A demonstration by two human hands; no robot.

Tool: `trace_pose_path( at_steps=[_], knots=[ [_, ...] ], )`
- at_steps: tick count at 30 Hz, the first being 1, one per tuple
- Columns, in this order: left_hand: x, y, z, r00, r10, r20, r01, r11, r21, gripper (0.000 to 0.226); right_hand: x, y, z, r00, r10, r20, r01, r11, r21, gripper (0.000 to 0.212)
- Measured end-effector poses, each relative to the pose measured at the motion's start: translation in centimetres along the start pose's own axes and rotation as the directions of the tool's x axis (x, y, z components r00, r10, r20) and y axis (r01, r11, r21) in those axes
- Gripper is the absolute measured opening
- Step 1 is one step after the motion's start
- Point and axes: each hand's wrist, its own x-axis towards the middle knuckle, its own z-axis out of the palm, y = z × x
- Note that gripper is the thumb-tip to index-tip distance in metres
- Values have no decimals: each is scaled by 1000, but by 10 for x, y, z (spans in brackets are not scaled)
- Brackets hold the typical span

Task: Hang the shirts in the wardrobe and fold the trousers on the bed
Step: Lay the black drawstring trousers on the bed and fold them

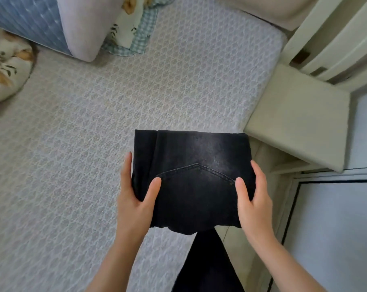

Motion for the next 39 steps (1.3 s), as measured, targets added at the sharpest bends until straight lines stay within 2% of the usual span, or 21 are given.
trace_pose_path(
  at_steps=[4, 10, 16, 21, 26, 31, 34, 39],
  knots=[
    [-43, 28, -14, 992, 58, 113, -66, 995, 71, 57, -63, -12, -38, 998, 41, -50, -43, 999, -28, 52],
    [-99, 68, -13, 969, 64, 239, -96, 987, 125, 35, -139, -21, -96, 984, 95, -151, -92, 995, 23, 55],
    [-153, 95, 9, 925, 90, 370, -158, 974, 160, 41, -208, -12, -149, 931, 171, -322, -144, 984, 109, 53],
    [-200, 101, 34, 864, 113, 491, -211, 966, 149, 38, -263, 11, -186, 875, 264, -407, -200, 961, 192, 51],
    [-244, 94, 45, 821, 135, 555, -259, 954, 150, 39, -315, 34, -208, 823, 313, -474, -202, 941, 270, 48],
    [-303, 80, 39, 786, 161, 597, -298, 944, 137, 38, -377, 62, -224, 782, 363, -506, -191, 913, 360, 47],
    [-338, 68, 28, 768, 167, 618, -310, 942, 130, 21, -416, 77, -227, 773, 386, -504, -202, 902, 380, 47],
    [-383, 48, 9, 733, 147, 664, -327, 932, 155, 26, -481, 94, -227, 722, 441, -534, -220, 877, 427, 49]
  ],
)
